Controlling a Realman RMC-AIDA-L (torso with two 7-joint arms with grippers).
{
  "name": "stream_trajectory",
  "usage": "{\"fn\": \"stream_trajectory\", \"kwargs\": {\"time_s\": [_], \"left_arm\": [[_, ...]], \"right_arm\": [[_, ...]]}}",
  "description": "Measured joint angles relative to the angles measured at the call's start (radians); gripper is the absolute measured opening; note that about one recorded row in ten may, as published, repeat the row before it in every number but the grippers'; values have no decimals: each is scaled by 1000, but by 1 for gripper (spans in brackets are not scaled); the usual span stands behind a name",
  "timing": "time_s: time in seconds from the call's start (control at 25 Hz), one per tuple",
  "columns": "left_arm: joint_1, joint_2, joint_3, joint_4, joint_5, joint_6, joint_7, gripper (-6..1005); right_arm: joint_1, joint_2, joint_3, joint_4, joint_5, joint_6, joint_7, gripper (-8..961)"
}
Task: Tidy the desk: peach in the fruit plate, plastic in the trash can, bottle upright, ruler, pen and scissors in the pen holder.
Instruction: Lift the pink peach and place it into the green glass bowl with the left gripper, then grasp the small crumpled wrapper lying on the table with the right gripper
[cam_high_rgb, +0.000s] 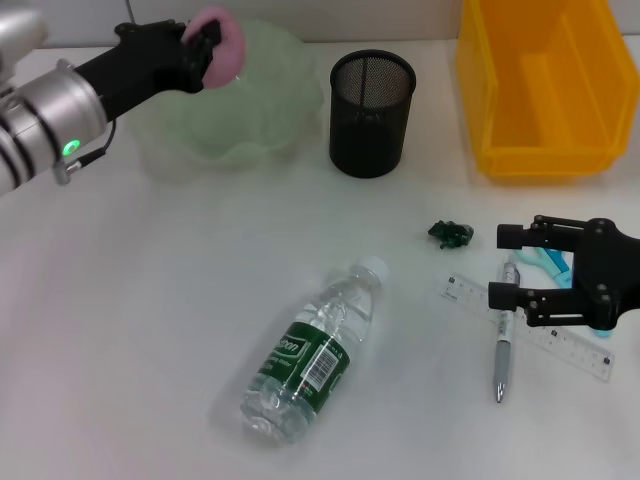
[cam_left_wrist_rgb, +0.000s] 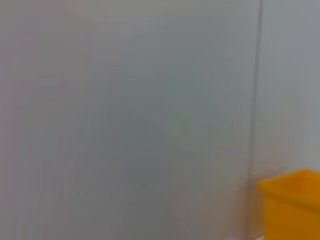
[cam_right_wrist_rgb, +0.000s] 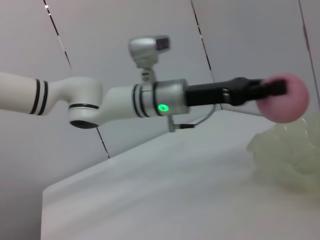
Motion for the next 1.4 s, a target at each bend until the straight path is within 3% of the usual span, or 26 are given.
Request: {"fn": "stream_trajectory", "kwargs": {"time_s": [0.2,0.56,0.76,0.8,0.88,0.96,1.0,1.04,1.12,1.2,1.32,1.4], "left_arm": [[-83,-6,-5,-53,-18,-140,61,89],[-97,-6,1,-73,-58,-183,75,291],[-85,-6,1,-73,-58,-144,72,516],[-29,0,-2,-51,-59,3,55,561],[11,4,-2,-36,-57,88,52,649],[69,7,8,-10,-41,198,59,738],[132,9,32,21,-10,291,72,760],[132,9,32,21,-10,291,72,782],[194,11,68,54,27,356,78,826],[259,19,113,82,100,426,74,847],[279,26,118,80,146,469,56,844],[295,26,111,75,160,492,41,842]], "right_arm": [[5,0,0,12,8,0,4,814],[5,0,0,15,10,1,7,813],[2,0,1,25,39,1,21,812],[-2,-6,2,9,75,-5,67,812],[-4,-12,1,-6,93,-9,101,811],[-3,-28,2,-56,121,-20,196,811],[4,-46,-2,-138,133,-30,321,811],[4,-46,-2,-138,133,-30,321,811],[24,-61,-11,-253,112,-33,468,811],[86,-74,-48,-430,-19,-34,687,810],[143,-83,-100,-514,-142,-37,832,810],[241,-89,-217,-566,-320,-39,1018,810]]}}
